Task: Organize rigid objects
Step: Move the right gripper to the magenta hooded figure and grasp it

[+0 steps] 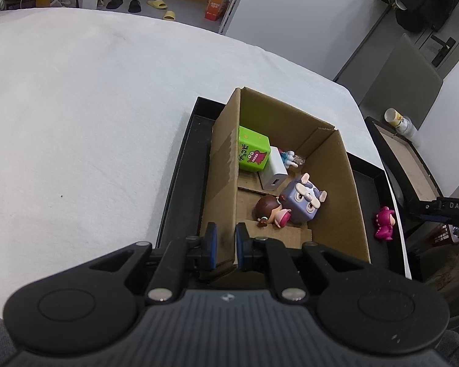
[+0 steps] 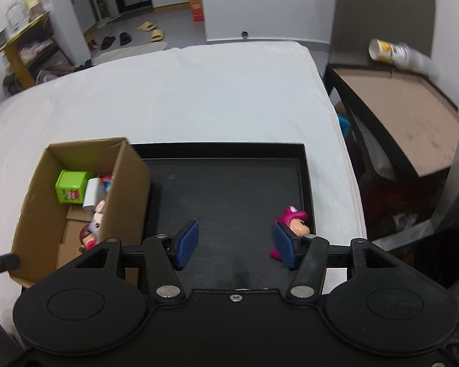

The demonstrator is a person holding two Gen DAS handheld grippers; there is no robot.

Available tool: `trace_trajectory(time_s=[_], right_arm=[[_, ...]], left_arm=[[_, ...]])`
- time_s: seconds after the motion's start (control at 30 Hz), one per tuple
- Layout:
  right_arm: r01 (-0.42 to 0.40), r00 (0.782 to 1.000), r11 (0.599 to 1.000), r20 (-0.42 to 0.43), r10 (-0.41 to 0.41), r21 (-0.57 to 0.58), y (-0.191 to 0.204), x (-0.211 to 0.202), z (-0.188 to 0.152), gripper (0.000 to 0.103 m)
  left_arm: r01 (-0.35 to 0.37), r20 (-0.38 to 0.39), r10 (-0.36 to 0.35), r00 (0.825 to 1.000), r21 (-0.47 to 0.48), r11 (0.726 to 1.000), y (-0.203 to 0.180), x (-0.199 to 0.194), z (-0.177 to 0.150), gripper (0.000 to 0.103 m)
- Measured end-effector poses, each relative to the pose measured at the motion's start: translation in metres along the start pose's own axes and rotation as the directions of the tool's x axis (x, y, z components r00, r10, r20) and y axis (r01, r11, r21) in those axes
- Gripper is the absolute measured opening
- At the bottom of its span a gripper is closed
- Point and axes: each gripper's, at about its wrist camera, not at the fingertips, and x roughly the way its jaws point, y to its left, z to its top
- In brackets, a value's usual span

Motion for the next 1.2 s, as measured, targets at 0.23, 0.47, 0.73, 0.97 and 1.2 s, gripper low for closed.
trace_trajectory(time_s=[0.23, 0.47, 0.73, 0.97, 1.2], right_arm=[[-0.021, 0.999, 0.994, -0.041, 0.025, 0.106, -0.031, 0.023, -0.002, 0.052], [-0.024, 0.997, 0.992, -0.073, 0.034, 0.127, -0.047, 0.038, -0.001, 0.051], [-0.015, 0.993, 0.991, -0.113, 0.030, 0.136, -0.052, 0.057, 0.001, 0.051], [0.040, 0.985, 0.995, -0.173, -0.023, 0.093, -0.044, 0.079, 0.002, 0.052], [0.101, 0.970, 0.992, -0.228, -0.083, 0.072, -0.041, 0.095, 0.000, 0.052]], left_arm=[[-0.011, 0.003, 0.011, 1.000, 0.001, 1.000, -0.002, 0.001, 0.000, 0.011], [-0.023, 0.000, 0.024, 1.000, 0.007, 1.000, -0.004, 0.003, 0.000, 0.011], [-0.028, -0.001, 0.028, 1.000, 0.010, 1.000, -0.004, 0.005, 0.001, 0.011], [-0.023, -0.006, 0.023, 1.000, 0.004, 1.000, -0.003, 0.007, 0.000, 0.011], [-0.014, -0.007, 0.014, 1.000, -0.003, 1.000, -0.001, 0.007, 0.000, 0.011]])
